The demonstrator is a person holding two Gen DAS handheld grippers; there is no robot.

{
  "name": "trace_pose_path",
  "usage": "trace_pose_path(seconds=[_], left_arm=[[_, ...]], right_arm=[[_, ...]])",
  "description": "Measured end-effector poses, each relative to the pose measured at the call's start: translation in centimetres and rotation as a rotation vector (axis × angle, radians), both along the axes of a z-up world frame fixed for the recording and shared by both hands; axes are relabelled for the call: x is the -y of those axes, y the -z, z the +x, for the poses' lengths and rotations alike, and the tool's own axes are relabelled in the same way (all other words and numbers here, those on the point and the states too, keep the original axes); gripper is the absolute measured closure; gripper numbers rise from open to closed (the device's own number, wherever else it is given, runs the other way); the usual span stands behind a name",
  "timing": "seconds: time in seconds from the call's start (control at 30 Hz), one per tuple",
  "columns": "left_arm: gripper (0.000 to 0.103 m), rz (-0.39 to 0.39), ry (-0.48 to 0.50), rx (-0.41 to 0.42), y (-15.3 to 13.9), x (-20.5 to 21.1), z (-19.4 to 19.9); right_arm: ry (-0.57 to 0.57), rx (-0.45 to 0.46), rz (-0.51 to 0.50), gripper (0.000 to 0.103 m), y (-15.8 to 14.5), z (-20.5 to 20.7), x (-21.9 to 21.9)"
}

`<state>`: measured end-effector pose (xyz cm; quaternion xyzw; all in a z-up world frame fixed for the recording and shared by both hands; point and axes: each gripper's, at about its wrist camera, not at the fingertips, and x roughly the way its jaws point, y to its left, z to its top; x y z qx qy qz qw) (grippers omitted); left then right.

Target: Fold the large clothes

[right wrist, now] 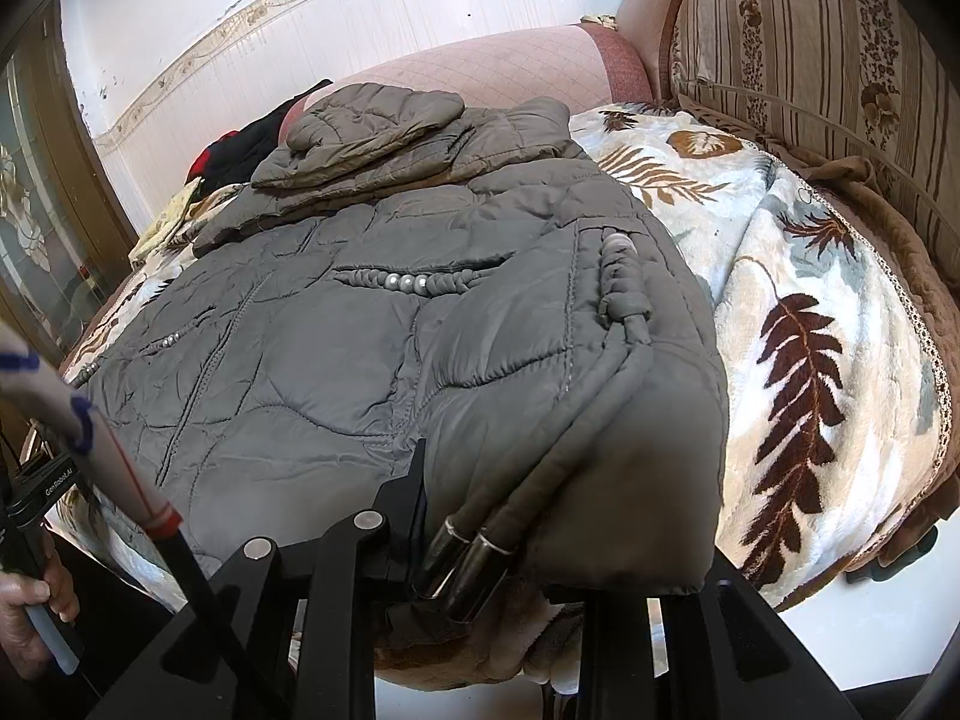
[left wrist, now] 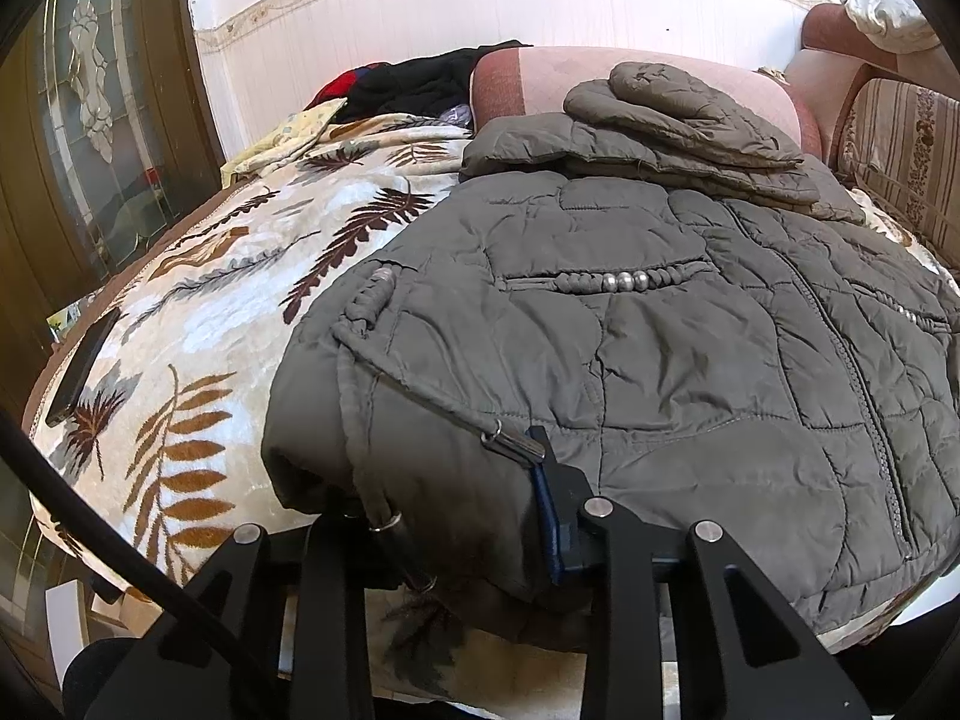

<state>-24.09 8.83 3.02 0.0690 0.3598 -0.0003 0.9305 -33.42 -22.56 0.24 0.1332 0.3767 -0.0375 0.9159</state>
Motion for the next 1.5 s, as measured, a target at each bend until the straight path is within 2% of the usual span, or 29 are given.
trace_pose_path(seconds=[0.7, 1.5], left_arm=[[0.074, 0.014, 0.004, 0.011, -0.3, 0.2, -0.1], [0.08, 0.048, 0.026, 0.081, -1.2, 0.6, -1.8]], right_arm=[[-0.003, 0.02, -0.002, 0.074, -0.5, -0.2, 0.2], [-0.004, 0.103, -0.056, 0.08, -2.4, -1.8, -0.4]])
